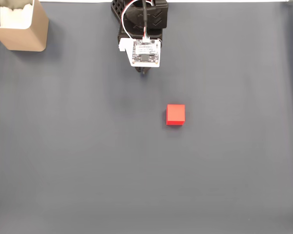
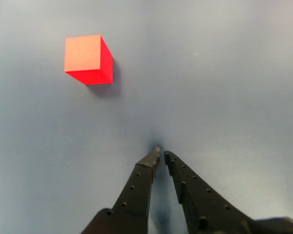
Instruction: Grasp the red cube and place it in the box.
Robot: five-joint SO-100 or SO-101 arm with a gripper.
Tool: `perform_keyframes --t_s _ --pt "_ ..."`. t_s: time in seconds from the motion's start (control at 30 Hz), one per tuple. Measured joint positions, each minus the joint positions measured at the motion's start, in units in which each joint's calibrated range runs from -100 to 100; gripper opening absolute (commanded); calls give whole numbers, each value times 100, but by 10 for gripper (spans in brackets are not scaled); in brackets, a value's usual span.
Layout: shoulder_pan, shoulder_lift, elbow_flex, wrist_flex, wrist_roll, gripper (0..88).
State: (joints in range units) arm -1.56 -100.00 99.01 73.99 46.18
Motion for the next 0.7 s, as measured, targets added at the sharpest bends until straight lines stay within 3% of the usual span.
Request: perform_keyframes --t_s 0.2,0.7 --pt "319 0 0 95 264 32" --pt "356 0 0 95 293 7"
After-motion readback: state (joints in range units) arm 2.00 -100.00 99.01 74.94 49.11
